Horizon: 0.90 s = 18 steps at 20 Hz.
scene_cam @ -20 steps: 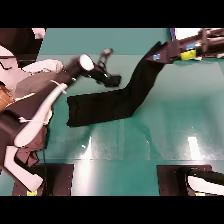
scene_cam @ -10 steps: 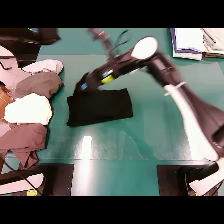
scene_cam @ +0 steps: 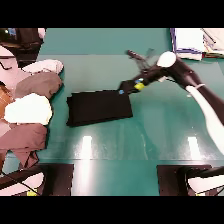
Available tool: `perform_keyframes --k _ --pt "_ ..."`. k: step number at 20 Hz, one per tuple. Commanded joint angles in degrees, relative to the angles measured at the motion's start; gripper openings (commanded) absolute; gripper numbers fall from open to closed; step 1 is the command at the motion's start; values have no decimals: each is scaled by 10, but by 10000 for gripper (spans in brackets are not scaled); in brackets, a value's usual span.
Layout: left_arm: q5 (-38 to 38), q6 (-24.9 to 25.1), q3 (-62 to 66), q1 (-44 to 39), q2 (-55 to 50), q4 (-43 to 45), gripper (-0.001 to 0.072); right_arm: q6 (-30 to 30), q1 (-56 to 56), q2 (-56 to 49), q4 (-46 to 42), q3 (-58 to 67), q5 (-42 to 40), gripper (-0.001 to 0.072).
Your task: Fold the shirts.
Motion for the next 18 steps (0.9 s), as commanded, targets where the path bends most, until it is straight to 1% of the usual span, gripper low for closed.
perform_keyframes --k 1,3,5,8,10,11,12,13,14,15,16,18 --pt "25 1 -35 -30 2 -2 28 24 -109 39 -10 -138 -47 638" --pt "42 7 -57 -54 2 -2 28 22 -132 20 35 -166 -56 635" --pt "52 7 -74 -70 2 -3 28 9 -126 -16 80 -165 -56 635" --pt "50 7 -80 -72 2 -7 28 9 -85 -83 110 -119 -60 633" --pt "50 7 -80 -72 2 -9 28 9 -49 -131 139 -71 -60 607" --pt "50 7 -80 -72 2 -13 28 9 -33 -153 154 -48 -59 516" --pt "50 7 -80 -72 2 -17 28 9 -19 -172 164 -25 -56 441" --pt "51 7 -80 -72 2 -27 28 9 -4 -188 163 -3 -55 348" --pt "56 7 -80 -73 2 -43 27 9 6 -197 162 13 -54 214" --pt "64 11 -80 -81 2 -45 27 9 9 -198 157 25 -56 59" --pt "70 11 -80 -92 2 -38 26 2 7 -193 157 34 -56 15" --pt "81 11 -80 -129 2 -25 26 -6 -17 -160 138 32 -63 14"
